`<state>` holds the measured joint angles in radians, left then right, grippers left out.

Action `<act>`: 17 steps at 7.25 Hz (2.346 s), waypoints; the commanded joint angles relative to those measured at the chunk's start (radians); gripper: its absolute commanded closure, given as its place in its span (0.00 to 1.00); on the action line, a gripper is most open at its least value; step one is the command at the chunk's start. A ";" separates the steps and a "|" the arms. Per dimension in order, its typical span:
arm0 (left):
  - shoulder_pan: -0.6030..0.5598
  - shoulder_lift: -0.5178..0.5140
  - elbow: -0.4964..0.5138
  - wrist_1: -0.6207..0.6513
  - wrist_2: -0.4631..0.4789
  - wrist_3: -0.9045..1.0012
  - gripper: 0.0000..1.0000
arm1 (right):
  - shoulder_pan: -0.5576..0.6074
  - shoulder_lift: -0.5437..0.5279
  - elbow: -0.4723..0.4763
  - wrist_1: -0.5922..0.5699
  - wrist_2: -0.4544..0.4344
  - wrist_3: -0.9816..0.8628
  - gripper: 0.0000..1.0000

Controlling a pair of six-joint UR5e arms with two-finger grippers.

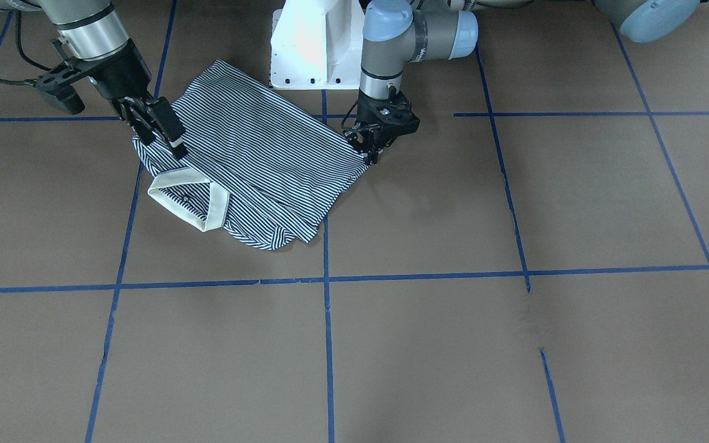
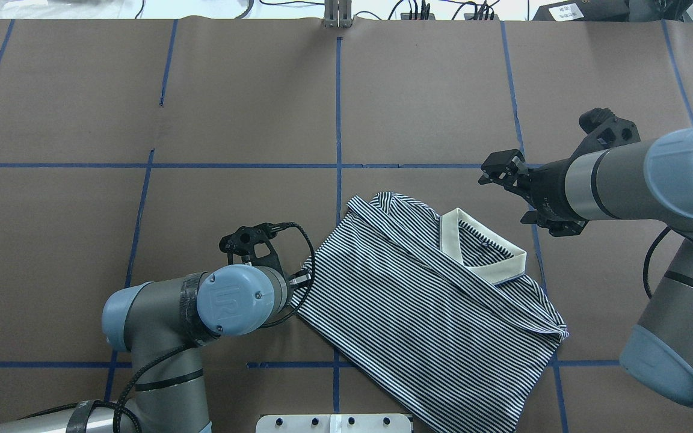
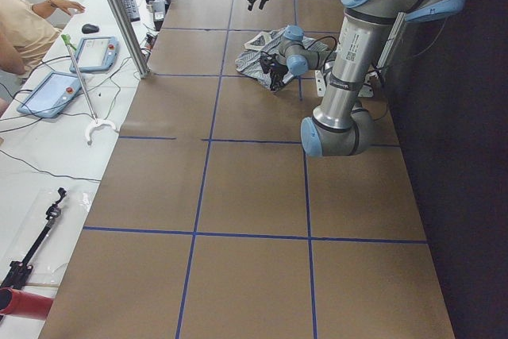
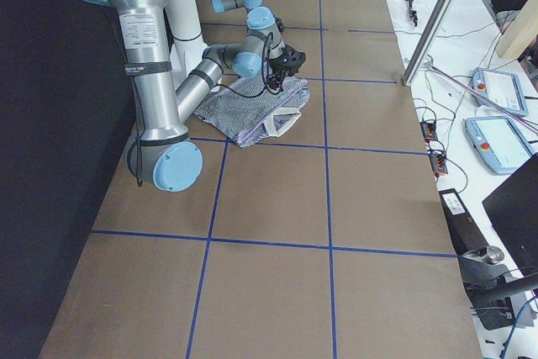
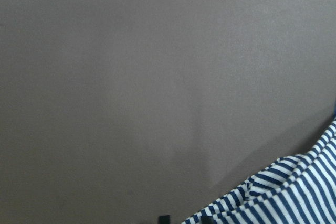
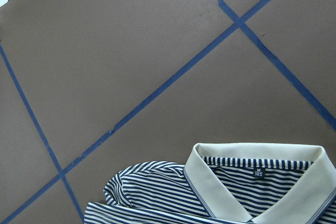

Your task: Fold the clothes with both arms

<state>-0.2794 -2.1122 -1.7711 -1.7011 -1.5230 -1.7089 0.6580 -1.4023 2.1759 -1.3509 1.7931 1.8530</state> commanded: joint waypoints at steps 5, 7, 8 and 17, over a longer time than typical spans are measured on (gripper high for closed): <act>-0.162 0.006 -0.002 0.047 0.001 0.303 1.00 | 0.005 -0.001 -0.002 -0.001 -0.001 0.000 0.00; -0.295 -0.003 0.095 -0.093 0.014 0.374 1.00 | 0.009 0.000 -0.002 -0.001 -0.004 0.002 0.00; -0.352 -0.072 0.246 -0.223 0.015 0.409 1.00 | 0.009 0.000 -0.002 -0.001 -0.006 0.002 0.00; -0.483 -0.190 0.532 -0.520 -0.121 0.574 0.42 | 0.006 0.037 -0.054 0.001 -0.047 -0.002 0.00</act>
<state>-0.7629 -2.3254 -1.2069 -2.2199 -1.6112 -1.1361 0.6645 -1.3662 2.1286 -1.3501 1.7602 1.8536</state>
